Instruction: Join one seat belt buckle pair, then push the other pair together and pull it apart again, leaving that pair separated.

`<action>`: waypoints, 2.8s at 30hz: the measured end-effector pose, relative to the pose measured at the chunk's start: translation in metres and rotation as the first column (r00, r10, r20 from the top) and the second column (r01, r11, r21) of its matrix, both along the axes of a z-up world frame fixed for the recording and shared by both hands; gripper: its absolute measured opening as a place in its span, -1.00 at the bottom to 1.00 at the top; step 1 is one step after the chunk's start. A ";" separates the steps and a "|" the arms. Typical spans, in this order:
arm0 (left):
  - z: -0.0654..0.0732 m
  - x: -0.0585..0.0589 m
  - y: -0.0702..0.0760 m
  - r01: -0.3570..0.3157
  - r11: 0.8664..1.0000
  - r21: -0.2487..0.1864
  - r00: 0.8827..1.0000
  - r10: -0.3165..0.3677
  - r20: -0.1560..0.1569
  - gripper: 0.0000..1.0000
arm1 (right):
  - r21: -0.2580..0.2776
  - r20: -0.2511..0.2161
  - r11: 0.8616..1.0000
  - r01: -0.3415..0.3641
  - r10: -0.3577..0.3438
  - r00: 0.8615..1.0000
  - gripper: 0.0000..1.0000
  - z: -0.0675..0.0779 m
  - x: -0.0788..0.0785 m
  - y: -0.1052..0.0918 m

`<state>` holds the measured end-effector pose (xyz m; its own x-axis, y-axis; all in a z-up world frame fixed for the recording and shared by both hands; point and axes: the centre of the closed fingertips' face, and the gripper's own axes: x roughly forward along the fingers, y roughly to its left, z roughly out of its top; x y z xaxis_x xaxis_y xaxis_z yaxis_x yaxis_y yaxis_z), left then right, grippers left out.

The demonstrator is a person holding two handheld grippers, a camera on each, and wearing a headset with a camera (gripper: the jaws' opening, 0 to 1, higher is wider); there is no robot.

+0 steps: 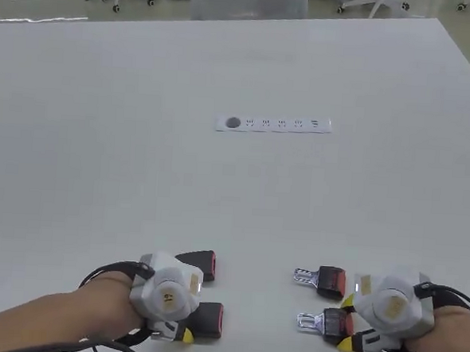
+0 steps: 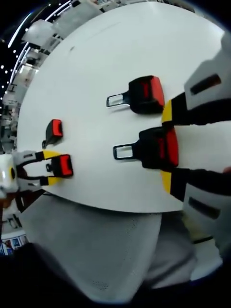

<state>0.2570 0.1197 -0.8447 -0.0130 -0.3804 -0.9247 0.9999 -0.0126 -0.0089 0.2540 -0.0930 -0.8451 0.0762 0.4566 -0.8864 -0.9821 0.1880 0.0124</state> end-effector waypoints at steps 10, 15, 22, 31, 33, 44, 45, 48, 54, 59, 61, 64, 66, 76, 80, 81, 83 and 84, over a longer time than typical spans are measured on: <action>0.000 0.000 0.000 0.004 1.000 0.007 1.000 -0.004 0.001 -0.32 | 0.029 0.012 1.000 -0.002 0.002 1.000 -0.33 0.001 0.003 0.036; 0.000 0.000 0.000 0.003 1.000 0.007 1.000 -0.003 0.000 -0.32 | 0.030 0.016 0.999 -0.014 0.014 1.000 -0.33 0.001 0.002 0.056; 0.000 0.000 0.000 0.006 1.000 0.006 1.000 -0.006 0.002 -0.32 | 0.036 0.021 0.999 -0.024 0.023 0.999 -0.34 0.001 0.002 0.082; -0.001 -0.001 0.000 0.006 1.000 0.019 1.000 -0.006 0.006 -0.32 | 0.030 0.024 0.998 -0.050 0.049 0.999 -0.34 0.001 0.001 0.113; -0.001 -0.001 0.000 0.005 1.000 0.020 1.000 -0.005 0.006 -0.32 | 0.029 0.020 0.998 -0.056 0.056 0.998 -0.34 0.000 0.001 0.118; -0.001 -0.001 -0.001 0.005 1.000 0.024 1.000 -0.006 0.006 -0.32 | 0.045 0.026 0.997 -0.060 0.059 0.998 -0.34 0.003 0.000 0.122; -0.001 -0.001 -0.001 0.005 1.000 0.024 1.000 -0.005 0.006 -0.32 | 0.049 0.025 0.997 -0.064 0.063 0.998 -0.34 0.002 -0.002 0.124; -0.001 -0.001 -0.001 0.008 1.000 0.024 1.000 -0.009 0.005 -0.32 | 0.054 0.044 0.996 -0.073 0.071 0.997 -0.34 0.002 0.000 0.127; -0.001 -0.002 -0.001 0.028 0.999 0.020 1.000 -0.028 0.005 -0.33 | 0.066 0.036 0.996 -0.068 0.065 0.997 -0.37 0.001 0.001 0.130; -0.001 -0.002 -0.001 0.022 1.000 0.003 1.000 -0.022 0.005 -0.34 | 0.070 0.051 0.995 -0.066 0.063 0.997 -0.40 0.002 0.000 0.135; -0.001 -0.002 -0.001 0.023 1.000 0.003 1.000 -0.023 0.006 -0.35 | 0.074 0.052 0.995 -0.062 0.059 0.997 -0.41 0.002 0.000 0.138; 0.000 -0.002 -0.002 0.023 1.000 0.005 1.000 -0.023 0.005 -0.35 | 0.083 0.056 0.995 -0.062 0.058 0.997 -0.41 0.003 0.000 0.144; 0.000 -0.002 -0.002 0.021 1.000 0.007 1.000 -0.021 0.004 -0.35 | 0.083 0.061 0.994 -0.065 0.060 0.996 -0.42 0.003 0.000 0.149; 0.001 -0.002 0.000 0.015 1.000 0.003 1.000 -0.015 0.007 -0.35 | 0.084 0.067 0.995 -0.058 0.052 0.996 -0.41 0.002 0.001 0.150; 0.001 -0.002 0.002 0.033 0.999 -0.017 0.999 -0.033 0.004 -0.36 | 0.091 0.078 0.991 -0.100 0.093 0.993 -0.41 0.002 0.001 0.146; 0.001 -0.002 0.002 0.025 0.999 -0.021 1.000 -0.025 0.004 -0.36 | 0.096 0.076 0.990 -0.102 0.095 0.993 -0.41 0.002 0.001 0.147; 0.001 -0.002 0.003 0.005 1.000 -0.031 1.000 -0.005 0.000 -0.37 | 0.099 0.076 0.990 -0.102 0.095 0.993 -0.41 0.002 0.001 0.147; 0.001 -0.002 0.002 -0.006 0.999 -0.033 1.000 0.006 -0.004 -0.37 | 0.100 0.076 0.990 -0.102 0.094 0.993 -0.41 0.002 0.001 0.147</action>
<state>0.2552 0.1221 -0.8435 -0.0140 -0.4106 -0.9117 0.9999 -0.0067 -0.0124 0.2549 0.0540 -0.8429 0.0874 0.5541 -0.8278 -0.9948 0.0921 -0.0434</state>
